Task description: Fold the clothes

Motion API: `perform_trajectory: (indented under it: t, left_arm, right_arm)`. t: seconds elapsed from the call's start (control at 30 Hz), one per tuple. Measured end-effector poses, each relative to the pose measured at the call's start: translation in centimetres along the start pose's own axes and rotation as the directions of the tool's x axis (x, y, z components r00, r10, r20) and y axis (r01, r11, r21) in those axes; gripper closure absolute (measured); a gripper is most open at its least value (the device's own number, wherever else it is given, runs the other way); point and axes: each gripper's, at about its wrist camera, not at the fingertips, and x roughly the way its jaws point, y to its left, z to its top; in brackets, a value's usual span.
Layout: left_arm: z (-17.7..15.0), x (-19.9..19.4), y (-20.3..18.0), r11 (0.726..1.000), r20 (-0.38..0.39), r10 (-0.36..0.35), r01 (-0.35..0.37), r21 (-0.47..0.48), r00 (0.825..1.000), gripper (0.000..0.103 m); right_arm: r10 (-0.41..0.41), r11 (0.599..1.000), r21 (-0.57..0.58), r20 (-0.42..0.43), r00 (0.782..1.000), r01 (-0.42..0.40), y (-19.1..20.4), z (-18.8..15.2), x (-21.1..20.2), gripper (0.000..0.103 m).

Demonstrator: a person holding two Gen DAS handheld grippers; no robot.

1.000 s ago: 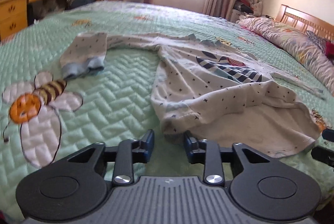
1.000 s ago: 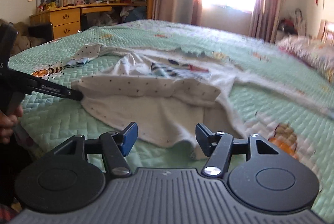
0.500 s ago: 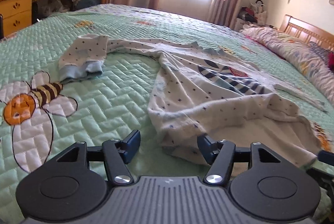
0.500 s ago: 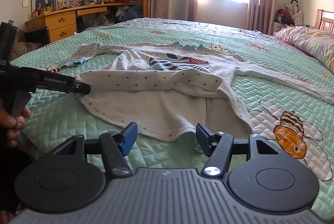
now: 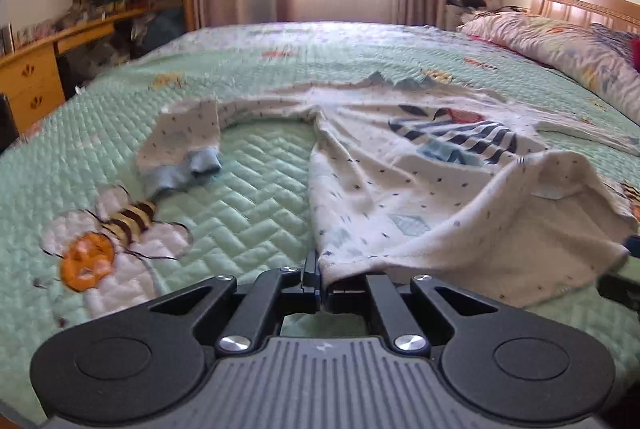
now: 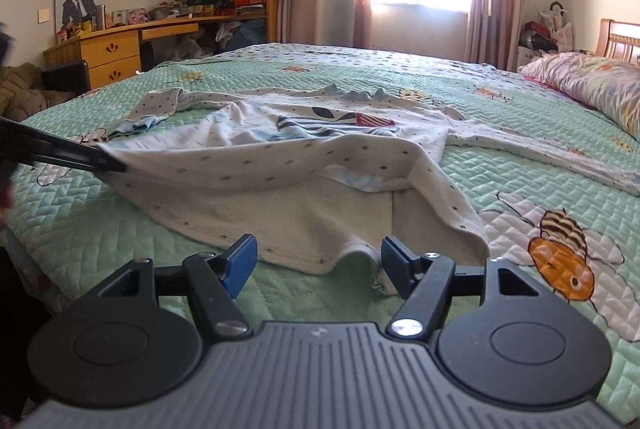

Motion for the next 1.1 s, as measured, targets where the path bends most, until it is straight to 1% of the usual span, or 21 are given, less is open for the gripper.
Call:
perform_trajectory:
  t: [0.07, 0.13, 0.17, 0.23, 0.27, 0.4, 0.47, 0.57, 0.67, 0.77, 0.87, 1.1]
  left_arm:
    - [-0.2, -0.6, 0.5, 1.000, -0.011, 0.006, -0.007, -0.011, 1.000, 0.102]
    - [-0.5, -0.5, 0.7, 1.000, -0.021, 0.031, -0.031, -0.001, 0.999, 0.102]
    - [-0.8, -0.2, 0.8, 0.999, -0.031, 0.040, -0.040, 0.000, 0.999, 0.102]
    - [-1.6, 0.7, 1.2, 0.999, -0.065, 0.036, -0.038, -0.033, 0.997, 0.102]
    - [-1.8, 1.0, 1.2, 0.999, -0.068, 0.038, -0.041, -0.035, 0.997, 0.102]
    - [-1.8, 1.2, 0.6, 0.998, -0.067, 0.064, -0.064, 0.001, 0.996, 0.102]
    - [-1.7, 1.3, 0.5, 0.998, -0.072, 0.068, -0.068, 0.004, 0.995, 0.102]
    - [-1.7, 1.2, 0.2, 0.996, -0.067, 0.078, -0.076, 0.040, 0.995, 0.102]
    - [-1.8, 0.9, 0.0, 0.994, -0.045, 0.084, -0.081, 0.067, 0.995, 0.102]
    - [-1.9, 0.5, 0.3, 0.995, -0.023, 0.088, -0.086, 0.058, 0.996, 0.102]
    - [-1.9, -0.1, 0.8, 0.997, -0.017, 0.070, -0.070, 0.034, 0.997, 0.102]
    - [-2.0, -1.1, 1.2, 0.999, -0.011, 0.044, -0.044, 0.008, 0.999, 0.102]
  right_arm:
    - [-0.003, 1.000, 0.016, -0.004, 1.000, 0.003, -0.3, -0.2, -0.1, 0.033]
    - [-0.003, 1.000, 0.029, -0.002, 1.000, 0.003, -0.4, -0.3, -0.3, 0.033]
    - [-0.002, 0.999, 0.033, 0.001, 1.000, 0.002, -0.5, -0.3, -0.4, 0.033]
    - [0.003, 0.999, 0.038, 0.004, 1.000, -0.003, -0.6, -0.4, -0.7, 0.033]
    - [0.002, 0.999, 0.045, 0.002, 1.000, -0.002, -0.7, -0.6, -0.8, 0.033]
    - [0.001, 0.997, 0.076, -0.010, 1.000, 0.000, -1.2, -1.2, -1.0, 0.032]
    - [-0.004, 0.996, 0.094, -0.028, 1.000, 0.007, -1.6, -1.4, -0.9, 0.032]
    - [-0.023, 0.993, 0.116, -0.032, 0.999, 0.027, -1.9, -1.4, -1.1, 0.032]
    - [-0.037, 0.993, 0.114, -0.017, 0.999, 0.039, -1.4, -1.1, -1.7, 0.032]
    - [-0.044, 0.995, 0.094, 0.002, 0.999, 0.043, -0.8, -0.4, -2.4, 0.031]
    - [-0.042, 0.997, 0.069, 0.017, 0.999, 0.041, -0.3, 0.2, -2.8, 0.031]
    - [-0.041, 0.998, 0.052, 0.024, 0.999, 0.039, 0.2, 0.9, -3.1, 0.031]
